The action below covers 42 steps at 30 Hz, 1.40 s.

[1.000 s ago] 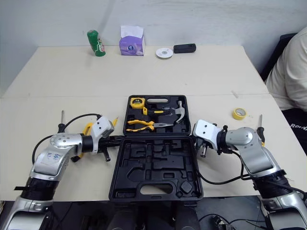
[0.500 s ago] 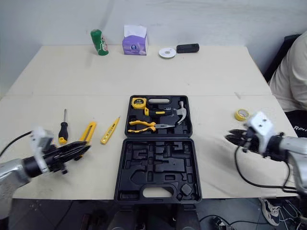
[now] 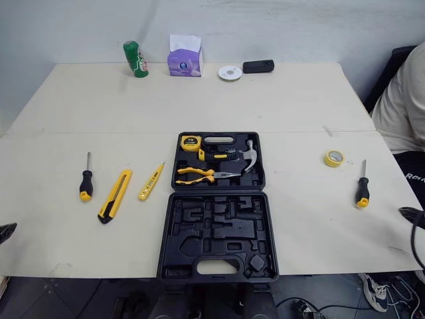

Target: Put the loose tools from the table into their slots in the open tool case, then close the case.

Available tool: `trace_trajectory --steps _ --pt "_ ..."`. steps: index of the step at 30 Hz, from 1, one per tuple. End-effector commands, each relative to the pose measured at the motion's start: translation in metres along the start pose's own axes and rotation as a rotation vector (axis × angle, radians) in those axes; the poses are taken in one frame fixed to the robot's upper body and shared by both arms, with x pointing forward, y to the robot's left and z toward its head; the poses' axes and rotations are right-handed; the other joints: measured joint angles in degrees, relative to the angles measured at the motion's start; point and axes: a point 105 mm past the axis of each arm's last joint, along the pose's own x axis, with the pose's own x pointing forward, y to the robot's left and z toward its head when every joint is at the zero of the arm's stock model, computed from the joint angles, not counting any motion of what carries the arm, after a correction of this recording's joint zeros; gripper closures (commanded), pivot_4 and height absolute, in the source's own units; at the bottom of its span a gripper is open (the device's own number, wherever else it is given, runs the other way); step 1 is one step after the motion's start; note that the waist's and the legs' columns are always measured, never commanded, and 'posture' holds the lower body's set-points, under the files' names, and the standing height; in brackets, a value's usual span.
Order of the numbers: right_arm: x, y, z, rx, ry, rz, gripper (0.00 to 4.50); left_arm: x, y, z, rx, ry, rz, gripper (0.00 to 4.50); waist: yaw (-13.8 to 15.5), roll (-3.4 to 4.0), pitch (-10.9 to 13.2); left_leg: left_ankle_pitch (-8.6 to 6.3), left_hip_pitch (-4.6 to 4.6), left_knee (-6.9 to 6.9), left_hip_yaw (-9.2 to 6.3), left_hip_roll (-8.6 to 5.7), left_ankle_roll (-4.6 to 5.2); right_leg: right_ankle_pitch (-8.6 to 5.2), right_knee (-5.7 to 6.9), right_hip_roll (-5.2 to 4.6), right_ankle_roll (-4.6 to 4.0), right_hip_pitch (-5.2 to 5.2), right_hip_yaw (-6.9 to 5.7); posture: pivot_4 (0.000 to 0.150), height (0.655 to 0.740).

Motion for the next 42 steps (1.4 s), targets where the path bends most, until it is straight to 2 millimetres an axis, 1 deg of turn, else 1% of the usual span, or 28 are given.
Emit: trace_trajectory --steps 1,6,12,17,22,25,26,27,29,31,33,34,35,38,39,42 --pt "-0.009 -0.011 0.015 -0.063 -0.050 -0.036 0.00 0.001 0.003 0.004 0.031 -0.015 0.031 0.05 0.00 0.00 0.00 -0.01 0.00 0.00 0.00 0.00 -0.02 0.00 0.00 0.00 0.00 0.00 0.00 0.150 0.7278" --pt "0.001 -0.011 0.024 -0.076 -0.080 -0.029 0.00 0.010 -0.001 0.008 0.029 -0.021 0.026 0.05 -0.07 0.18 0.05 -0.01 0.00 -0.01 0.02 0.00 -0.05 0.00 0.02 -0.02 0.00 -0.01 0.01 0.150 0.7278" --pt "0.007 -0.011 0.030 -0.097 -0.088 -0.016 0.00 0.021 -0.008 0.015 0.032 -0.037 0.011 0.05 -0.10 0.27 0.11 0.00 0.00 -0.02 0.08 0.00 -0.07 0.00 0.05 -0.01 0.01 -0.03 0.02 0.150 0.7278" --pt "0.016 0.003 0.047 -0.145 -0.107 0.025 0.00 0.028 -0.019 0.024 0.048 -0.044 -0.034 0.05 -0.04 0.35 0.12 0.00 0.01 -0.02 0.09 0.00 -0.07 0.01 0.09 -0.02 0.01 -0.04 0.04 0.150 0.7278" --pt "0.018 0.023 0.070 -0.168 -0.151 0.085 0.00 0.036 -0.045 0.047 0.036 -0.121 -0.126 0.05 0.06 0.35 0.12 0.00 0.00 -0.02 0.08 0.00 -0.08 0.01 0.10 -0.02 0.02 -0.04 0.05 0.150 0.7278" --pt "0.021 0.040 0.088 -0.149 -0.211 0.138 0.00 0.044 -0.064 0.058 0.024 -0.142 -0.155 0.05 0.15 0.35 0.12 0.01 0.00 -0.02 0.07 -0.01 -0.08 0.01 0.11 -0.02 0.02 -0.03 0.05 0.150 0.7278" --pt "0.025 0.052 0.097 -0.139 -0.265 0.165 0.00 0.047 -0.075 0.060 0.022 -0.145 -0.158 0.05 0.20 0.35 0.12 0.01 0.00 -0.02 0.05 -0.01 -0.08 0.01 0.11 -0.02 0.02 -0.01 0.04 0.150 0.7278" --pt "0.028 0.061 0.104 -0.131 -0.302 0.181 0.00 0.049 -0.082 0.061 0.021 -0.146 -0.158 0.05 0.22 0.34 0.12 0.02 0.00 -0.02 0.06 -0.01 -0.07 0.02 0.12 -0.02 0.03 -0.01 0.05 0.150 0.7278" --pt "0.033 0.085 0.114 -0.145 -0.356 0.246 0.00 0.051 -0.098 0.063 0.027 -0.148 -0.168 0.05 0.15 0.34 0.12 0.03 0.02 -0.02 0.04 -0.01 -0.05 0.03 0.11 -0.01 0.05 0.04 0.04 0.150 0.7278" --pt "0.037 0.110 0.124 -0.147 -0.397 0.306 0.00 0.056 -0.102 0.066 -0.017 -0.156 -0.112 0.05 0.25 0.34 0.12 0.07 0.00 -0.02 0.06 -0.02 0.01 0.04 0.14 0.01 0.07 0.03 0.05 0.150 0.7278" --pt "0.038 0.155 0.146 -0.130 -0.477 0.449 0.00 0.064 -0.094 0.066 -0.111 -0.142 0.006 0.05 0.27 0.34 0.12 0.19 0.00 -0.01 0.04 -0.03 0.14 0.05 0.16 0.03 0.08 0.03 0.05 0.150 0.7278" --pt "0.036 0.182 0.159 -0.122 -0.519 0.543 0.00 0.068 -0.096 0.067 -0.129 -0.136 0.018 0.05 0.19 0.34 0.12 0.24 0.00 0.00 0.05 -0.03 0.11 0.05 0.21 0.05 0.08 0.02 0.05 0.150 0.7278" --pt "0.033 0.204 0.169 -0.122 -0.548 0.626 0.00 0.072 -0.101 0.069 -0.149 -0.128 0.012 0.05 0.05 0.33 0.12 0.27 0.03 -0.01 0.03 -0.03 0.07 0.05 0.22 0.06 0.08 0.03 0.06 0.150 0.7278" --pt "0.026 0.243 0.189 -0.128 -0.604 0.789 0.00 0.083 -0.113 0.070 -0.178 -0.091 -0.008 0.05 0.25 0.33 0.12 0.28 0.02 -0.01 -0.03 -0.01 0.03 0.05 0.25 0.13 0.07 0.01 0.07 0.150 0.7278" --pt "0.025 0.252 0.194 -0.131 -0.618 0.825 0.00 0.086 -0.115 0.069 -0.179 -0.075 -0.004 0.05 0.28 0.30 0.11 0.29 -0.02 0.00 -0.04 -0.02 0.04 0.05 0.27 0.15 0.07 0.00 0.06 0.150 0.7278" --pt "0.016 0.288 0.215 -0.193 -0.674 0.982 0.00 0.101 -0.115 0.061 -0.200 -0.009 0.062 0.05 0.57 0.26 0.09 0.31 -0.09 0.01 -0.06 -0.06 0.15 0.08 0.30 0.17 0.12 0.03 0.03 0.150 0.7278"
